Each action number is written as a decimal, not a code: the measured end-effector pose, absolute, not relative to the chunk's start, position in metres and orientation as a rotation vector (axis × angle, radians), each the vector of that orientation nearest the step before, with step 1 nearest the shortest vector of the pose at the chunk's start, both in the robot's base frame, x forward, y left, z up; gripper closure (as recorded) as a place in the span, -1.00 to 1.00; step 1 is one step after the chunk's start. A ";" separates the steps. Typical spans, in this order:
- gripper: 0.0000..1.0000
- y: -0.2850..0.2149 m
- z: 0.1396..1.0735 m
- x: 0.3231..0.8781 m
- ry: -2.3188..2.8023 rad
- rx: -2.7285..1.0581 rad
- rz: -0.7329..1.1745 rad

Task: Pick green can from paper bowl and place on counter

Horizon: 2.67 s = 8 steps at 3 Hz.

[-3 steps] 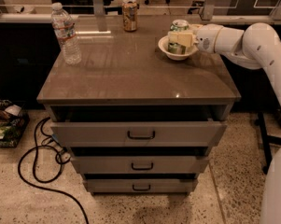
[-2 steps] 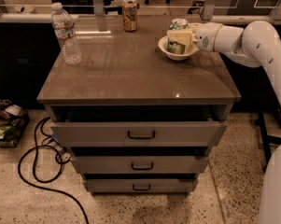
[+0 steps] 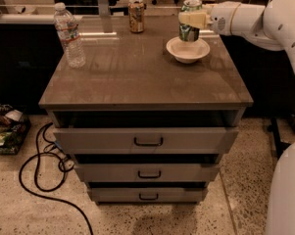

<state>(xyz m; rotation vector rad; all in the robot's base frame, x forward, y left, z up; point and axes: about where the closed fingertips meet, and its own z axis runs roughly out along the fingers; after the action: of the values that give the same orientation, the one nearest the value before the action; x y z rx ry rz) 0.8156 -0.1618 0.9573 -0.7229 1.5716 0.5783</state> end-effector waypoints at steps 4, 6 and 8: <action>1.00 -0.055 0.961 0.758 1.582 -0.749 0.661; 1.00 0.024 0.925 0.726 1.532 -0.886 0.812; 1.00 0.066 0.895 0.709 1.532 -0.983 0.870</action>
Offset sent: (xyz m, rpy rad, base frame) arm -0.0439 0.0619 0.0265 0.0589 0.0193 -0.0164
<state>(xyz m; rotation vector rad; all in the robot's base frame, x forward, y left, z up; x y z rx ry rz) 0.7092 0.0657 0.8946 -0.9827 1.5321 0.8696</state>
